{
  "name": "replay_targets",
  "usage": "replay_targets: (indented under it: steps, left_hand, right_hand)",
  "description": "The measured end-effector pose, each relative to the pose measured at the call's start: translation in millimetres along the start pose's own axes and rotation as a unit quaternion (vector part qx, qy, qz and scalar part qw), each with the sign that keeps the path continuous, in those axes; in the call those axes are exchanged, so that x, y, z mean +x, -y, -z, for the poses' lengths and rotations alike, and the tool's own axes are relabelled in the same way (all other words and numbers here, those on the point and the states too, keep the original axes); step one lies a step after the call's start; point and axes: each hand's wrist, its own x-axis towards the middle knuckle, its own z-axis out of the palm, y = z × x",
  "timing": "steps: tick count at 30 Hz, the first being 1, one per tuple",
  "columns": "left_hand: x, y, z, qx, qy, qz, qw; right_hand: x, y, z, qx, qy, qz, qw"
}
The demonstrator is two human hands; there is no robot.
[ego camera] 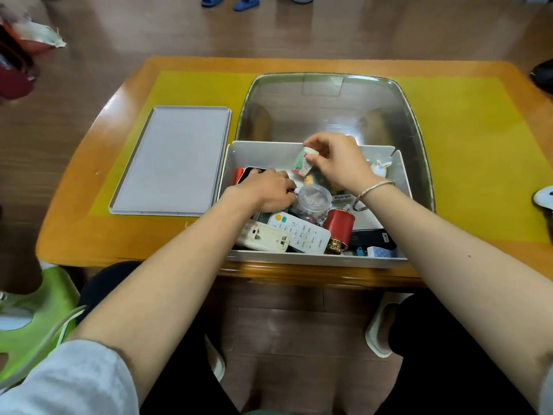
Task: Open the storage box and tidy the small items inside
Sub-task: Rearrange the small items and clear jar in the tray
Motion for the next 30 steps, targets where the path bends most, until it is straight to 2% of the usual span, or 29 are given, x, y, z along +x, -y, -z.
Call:
replay_targets:
  steps: [11,15,19,22,27,30]
  left_hand:
    - [-17.9,2.2,-0.5,-0.027,-0.018,0.001,0.999]
    - [-21.1,-2.7,-1.4,-0.026,-0.014,0.009,1.0]
    - [-23.4,-7.7,-3.9,-0.047,-0.027,0.025,0.998]
    - [-21.6,-9.2,-2.7,-0.071,-0.031,0.038,0.996]
    - [-12.2,-12.2,-4.3,-0.044,0.013,0.047,0.998]
    - [-11.6,-10.9,-8.3,-0.042,0.004,0.042,0.998]
  right_hand:
    - [9.9,14.3,-16.9,-0.151,0.166,0.055,0.973]
    - [10.9,13.1,-17.2,-0.169,0.15,0.02,0.974]
    - [2.4,7.4,-5.4,-0.159,0.108,0.045,0.98]
    - [-7.9,2.6,6.9,-0.146,0.112,0.035,0.982]
    - [-24.5,-0.2,16.4,-0.155,0.129,0.035,0.979]
    - [-35.3,-6.9,24.7,-0.151,0.11,0.019,0.982]
